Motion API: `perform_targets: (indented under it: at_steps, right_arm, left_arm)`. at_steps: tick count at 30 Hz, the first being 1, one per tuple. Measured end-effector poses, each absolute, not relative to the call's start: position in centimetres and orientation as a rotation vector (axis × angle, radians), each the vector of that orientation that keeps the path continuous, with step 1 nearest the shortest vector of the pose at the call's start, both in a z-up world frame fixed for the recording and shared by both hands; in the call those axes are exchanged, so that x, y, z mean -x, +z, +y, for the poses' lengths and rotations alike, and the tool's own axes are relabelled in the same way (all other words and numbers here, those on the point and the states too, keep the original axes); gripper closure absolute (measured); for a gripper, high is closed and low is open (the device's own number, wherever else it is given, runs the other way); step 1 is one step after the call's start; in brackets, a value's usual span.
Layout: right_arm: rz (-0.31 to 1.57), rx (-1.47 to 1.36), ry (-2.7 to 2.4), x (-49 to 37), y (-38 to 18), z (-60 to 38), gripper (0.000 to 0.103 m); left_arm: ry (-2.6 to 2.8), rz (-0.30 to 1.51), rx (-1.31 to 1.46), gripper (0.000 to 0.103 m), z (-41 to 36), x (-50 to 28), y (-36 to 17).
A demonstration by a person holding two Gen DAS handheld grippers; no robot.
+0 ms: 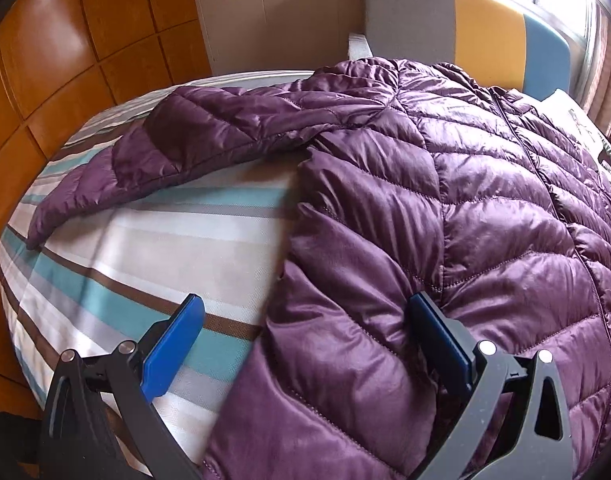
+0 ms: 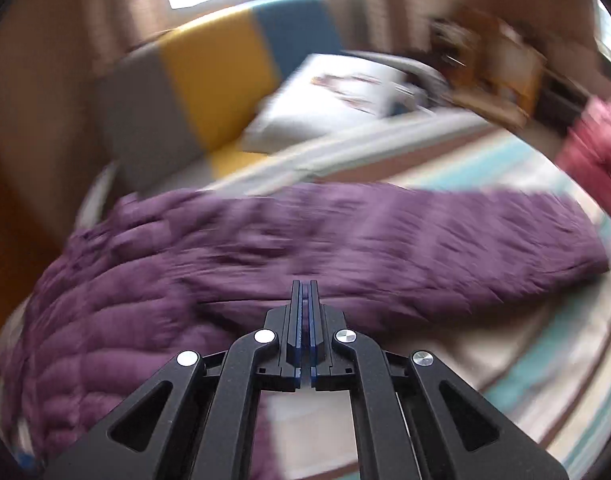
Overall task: Fold large clothes
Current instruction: 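Grasp the purple jacket's sleeve cuff with the right gripper, then lift the sleeve and fold it across the jacket body with the right gripper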
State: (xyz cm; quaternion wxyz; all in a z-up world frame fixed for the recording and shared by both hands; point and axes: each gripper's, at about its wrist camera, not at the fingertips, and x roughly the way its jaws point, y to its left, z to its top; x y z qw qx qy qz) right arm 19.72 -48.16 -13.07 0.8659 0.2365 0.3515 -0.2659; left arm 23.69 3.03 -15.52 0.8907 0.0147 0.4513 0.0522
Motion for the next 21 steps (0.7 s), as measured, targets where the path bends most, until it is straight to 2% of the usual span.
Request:
perform_targets:
  at_steps: [1, 2, 3, 10, 14, 16, 17, 20, 21]
  right_arm:
    - [0.74, -0.562, -0.629, -18.6, -13.8, -50.2, 0.07]
    - [0.73, -0.611, -0.684, -17.6, -14.4, -51.9, 0.038]
    - [0.7, -0.662, -0.761, -16.2, -14.8, -53.7, 0.03]
    - [0.558, -1.027, -0.97, -9.9, -18.1, -63.1, 0.03]
    - [0.517, -1.016, -1.027, -10.0, -18.1, -65.5, 0.031]
    - [0.535, -0.977, -1.067, -10.5, -18.2, -66.5, 0.052]
    - [0.551, -0.965, -1.06, -10.7, -18.5, -66.8, 0.074]
    - [0.542, -0.941, -0.991, -11.5, -18.6, -67.0, 0.095]
    - [0.545, -0.905, -0.984, -11.9, -18.1, -66.6, 0.096]
  left_arm:
    - [0.108, 0.936, -0.028, 0.002, 3.1, -23.7, -15.5]
    - [0.106, 0.933, -0.023, 0.002, 3.1, -23.6, -15.6]
    - [0.103, 0.932, -0.015, 0.002, 3.2, -23.6, -15.6]
    - [0.088, 0.929, 0.023, 0.002, 3.7, -23.4, -15.9]
    - [0.104, 0.916, -0.014, 0.002, 3.2, -23.3, -15.9]
    - [0.11, 0.913, -0.028, 0.002, 3.0, -23.2, -15.9]
    - [0.111, 0.912, -0.032, 0.002, 3.0, -23.3, -15.9]
    - [0.106, 0.915, -0.023, 0.002, 3.1, -23.3, -15.9]
    - [0.104, 0.916, -0.019, 0.002, 3.2, -23.3, -15.9]
